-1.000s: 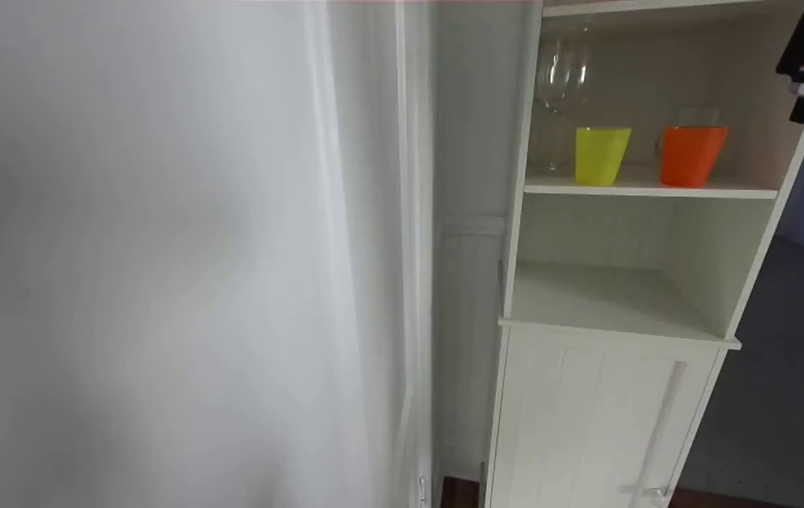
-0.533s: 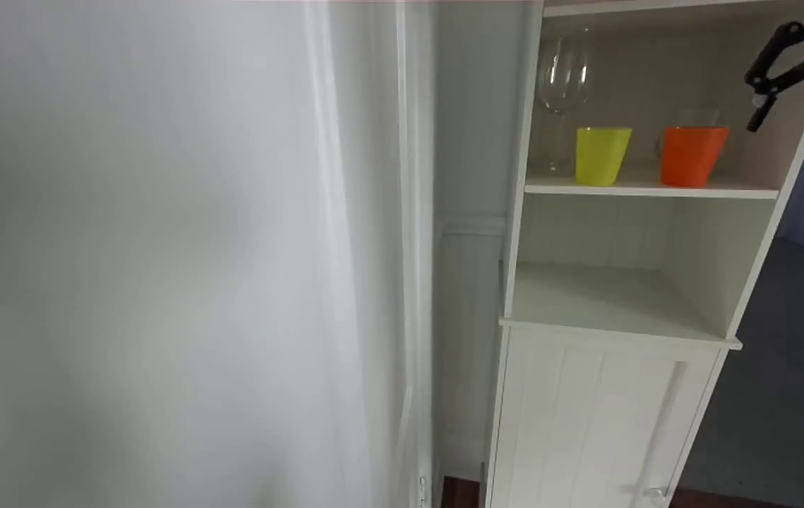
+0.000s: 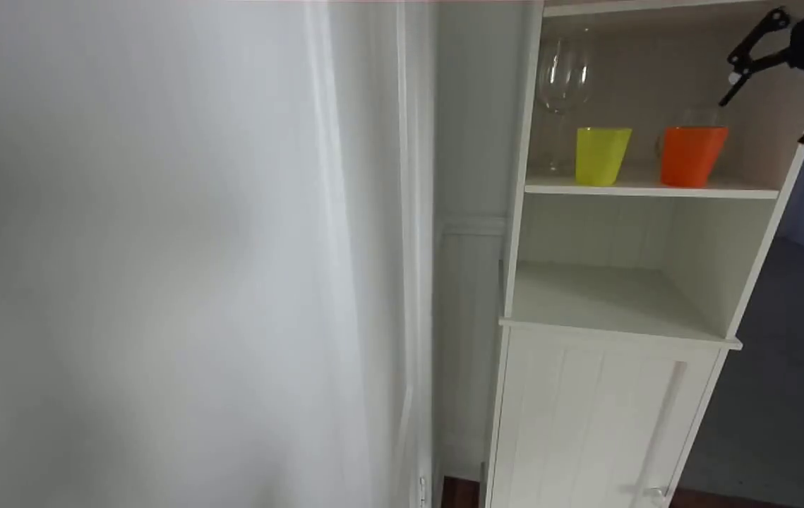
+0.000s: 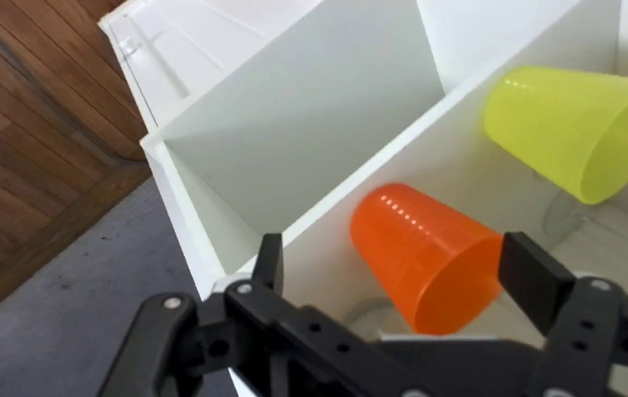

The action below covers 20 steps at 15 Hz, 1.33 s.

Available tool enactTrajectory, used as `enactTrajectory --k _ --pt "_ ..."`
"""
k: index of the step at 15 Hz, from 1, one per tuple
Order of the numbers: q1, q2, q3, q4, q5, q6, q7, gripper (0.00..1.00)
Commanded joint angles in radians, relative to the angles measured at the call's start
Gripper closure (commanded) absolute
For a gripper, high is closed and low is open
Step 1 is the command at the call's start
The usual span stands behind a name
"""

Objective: Move the orange cup to the top shelf

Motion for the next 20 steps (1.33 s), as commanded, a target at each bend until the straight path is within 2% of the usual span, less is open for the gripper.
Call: enactTrajectory --k 1,7,20 --pt "-0.008 0.022 0.017 -0.034 0.039 0.155 0.102 0.00" --pt "-0.007 0.090 0.016 -0.026 0.024 0.194 0.213 0.00" --pt "-0.001 0.174 -0.009 0.025 0.019 0.201 0.316 0.00"
